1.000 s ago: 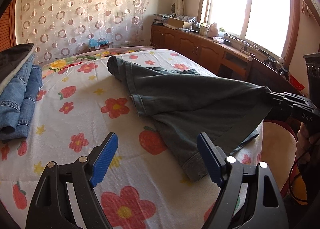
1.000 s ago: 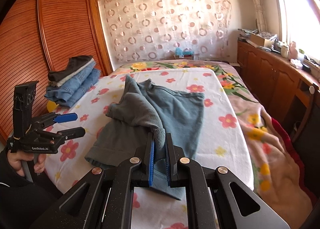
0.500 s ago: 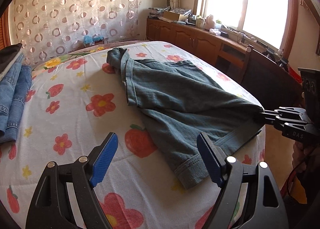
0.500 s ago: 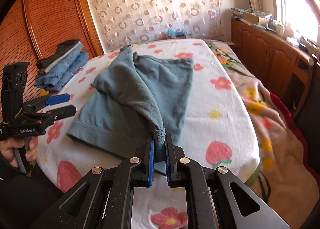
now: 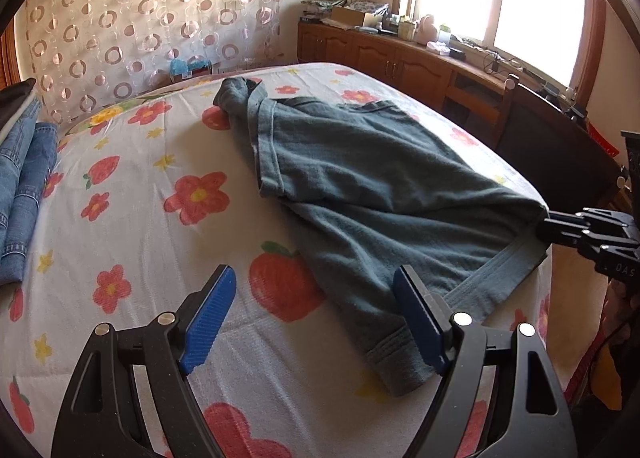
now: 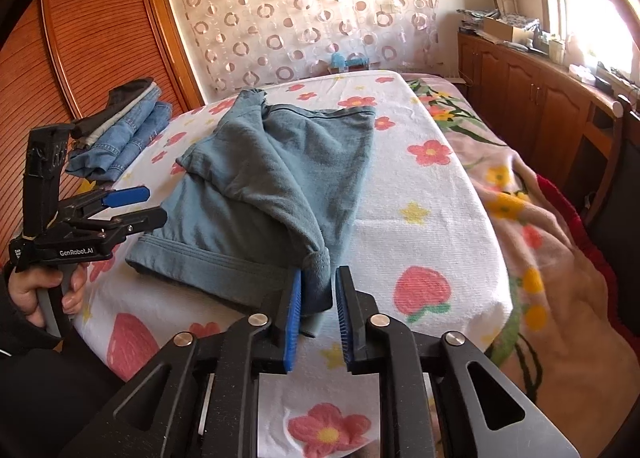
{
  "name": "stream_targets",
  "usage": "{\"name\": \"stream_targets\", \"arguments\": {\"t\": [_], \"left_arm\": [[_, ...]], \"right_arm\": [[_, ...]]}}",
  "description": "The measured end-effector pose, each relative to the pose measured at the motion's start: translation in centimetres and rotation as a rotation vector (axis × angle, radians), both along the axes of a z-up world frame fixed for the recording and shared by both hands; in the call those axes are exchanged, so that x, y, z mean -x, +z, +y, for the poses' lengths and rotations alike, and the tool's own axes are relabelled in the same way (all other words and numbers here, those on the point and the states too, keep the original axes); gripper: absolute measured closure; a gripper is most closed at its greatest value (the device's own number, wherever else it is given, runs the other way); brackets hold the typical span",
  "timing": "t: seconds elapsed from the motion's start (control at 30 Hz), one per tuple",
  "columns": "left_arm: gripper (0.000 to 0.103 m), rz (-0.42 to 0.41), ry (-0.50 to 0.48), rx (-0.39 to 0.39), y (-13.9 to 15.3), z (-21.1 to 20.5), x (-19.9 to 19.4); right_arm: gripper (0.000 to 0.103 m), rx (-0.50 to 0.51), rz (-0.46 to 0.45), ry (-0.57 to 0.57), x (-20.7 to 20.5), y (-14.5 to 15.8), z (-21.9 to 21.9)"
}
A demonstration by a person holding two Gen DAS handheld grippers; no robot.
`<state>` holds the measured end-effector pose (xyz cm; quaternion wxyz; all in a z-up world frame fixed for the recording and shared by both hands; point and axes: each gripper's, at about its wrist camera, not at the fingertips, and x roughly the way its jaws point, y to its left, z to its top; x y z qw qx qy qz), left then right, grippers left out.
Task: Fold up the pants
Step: 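Carry the gripped fabric across the shorts with the right gripper, then open, then move the right gripper to the shorts' side edge and close on it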
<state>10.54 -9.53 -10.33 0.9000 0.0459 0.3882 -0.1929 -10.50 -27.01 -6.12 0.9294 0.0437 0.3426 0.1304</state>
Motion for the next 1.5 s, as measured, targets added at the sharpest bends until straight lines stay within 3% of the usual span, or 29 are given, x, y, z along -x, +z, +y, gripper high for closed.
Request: {"name": "stream_targets", "arguments": {"t": [0.17, 0.53, 1.03, 1.37, 1.5], "left_arm": [[0.021, 0.025, 0.004, -0.002, -0.6, -0.1, -0.1], [0.021, 0.010, 0.011, 0.020, 0.0, 0.5, -0.2], [0.021, -0.072, 0.088, 0.033, 2.9, 5.5, -1.6], [0.021, -0.073, 0.129, 0.037, 2.2, 8.6, -2.7], [0.021, -0.050, 0.146, 0.056, 1.4, 9.5, -3.1]], "right_arm": [[0.072, 0.010, -0.007, -0.016, 0.3, 0.2, -0.4], [0.060, 0.012, -0.059, -0.028, -0.7, 1.7, -0.5], [0.058, 0.056, -0.090, 0.128, -7.7, 2.9, 6.0], [0.058, 0.099, -0.051, 0.208, -12.4, 2.4, 10.8], [0.051, 0.093, -0.022, 0.239, -14.0, 2.0, 12.0]]}}
